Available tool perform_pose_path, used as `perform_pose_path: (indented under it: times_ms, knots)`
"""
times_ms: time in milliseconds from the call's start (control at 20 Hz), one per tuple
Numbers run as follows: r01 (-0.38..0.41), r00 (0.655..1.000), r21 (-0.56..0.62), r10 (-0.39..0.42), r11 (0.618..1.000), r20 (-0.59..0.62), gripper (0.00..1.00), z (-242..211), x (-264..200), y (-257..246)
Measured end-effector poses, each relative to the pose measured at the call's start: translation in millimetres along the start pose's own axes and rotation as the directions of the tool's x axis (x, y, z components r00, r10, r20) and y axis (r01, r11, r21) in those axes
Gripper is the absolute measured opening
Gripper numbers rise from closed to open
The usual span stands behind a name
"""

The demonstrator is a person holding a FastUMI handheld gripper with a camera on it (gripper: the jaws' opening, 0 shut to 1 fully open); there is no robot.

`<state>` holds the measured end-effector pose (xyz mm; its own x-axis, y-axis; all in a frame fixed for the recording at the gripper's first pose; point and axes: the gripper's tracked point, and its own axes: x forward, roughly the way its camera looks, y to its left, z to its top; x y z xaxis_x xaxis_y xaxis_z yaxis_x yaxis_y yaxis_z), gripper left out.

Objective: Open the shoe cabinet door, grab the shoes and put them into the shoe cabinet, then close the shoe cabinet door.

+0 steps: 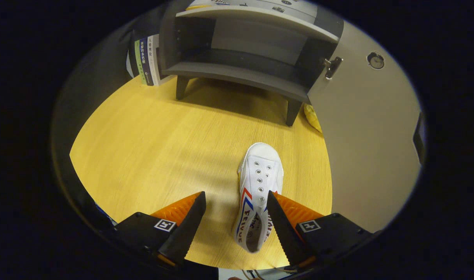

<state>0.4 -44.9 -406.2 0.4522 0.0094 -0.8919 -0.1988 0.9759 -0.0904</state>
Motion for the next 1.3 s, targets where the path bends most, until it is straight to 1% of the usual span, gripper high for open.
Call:
perform_pose_path:
  times_ms: [200,300,400,450,550,600,700,750,800,900,950,1000,1050,1150,1300]
  knots:
    - [0.007,0.997,-0.020,-0.009,1.000,-0.081,0.97,-10.8,26.4,-4.6]
    - [0.019,0.994,-0.026,-0.021,0.999,-0.104,0.93,-16.6,35.6,-6.2]
    - [0.071,0.991,-0.053,-0.077,0.996,-0.113,0.87,-18.9,41.7,-15.3]
    - [0.092,0.989,-0.063,-0.098,0.994,-0.114,0.75,-19.1,41.7,-19.2]
    - [0.090,0.989,-0.056,-0.096,0.994,-0.115,0.51,-19.9,44.9,-16.8]
    - [0.093,0.988,-0.064,-0.100,0.994,-0.114,0.45,-18.5,42.6,-16.9]
    - [0.092,0.989,-0.082,-0.100,0.992,-0.106,0.45,-19.1,47.0,-17.1]
    - [0.088,0.990,-0.094,-0.097,0.992,-0.100,0.34,-19.2,43.7,-15.3]
    - [0.090,0.991,-0.092,-0.098,0.992,-0.093,0.34,-19.4,44.9,-17.1]
    - [0.064,0.993,-0.097,-0.073,0.993,-0.092,0.23,-17.6,43.6,-13.6]
    - [0.039,0.994,-0.079,-0.047,0.996,-0.102,0.16,-22.4,43.3,-11.1]
    - [0.030,0.995,-0.088,-0.038,0.996,-0.091,0.08,-21.1,33.9,-11.0]
    - [0.025,0.995,-0.080,-0.032,0.996,-0.090,0.08,-22.5,42.8,-12.9]
    - [0.014,0.996,-0.062,-0.020,0.998,-0.090,0.03,-21.3,42.1,-12.9]
    - [0.012,0.998,-0.016,-0.013,1.000,-0.066,0.03,-15.8,32.4,-9.3]
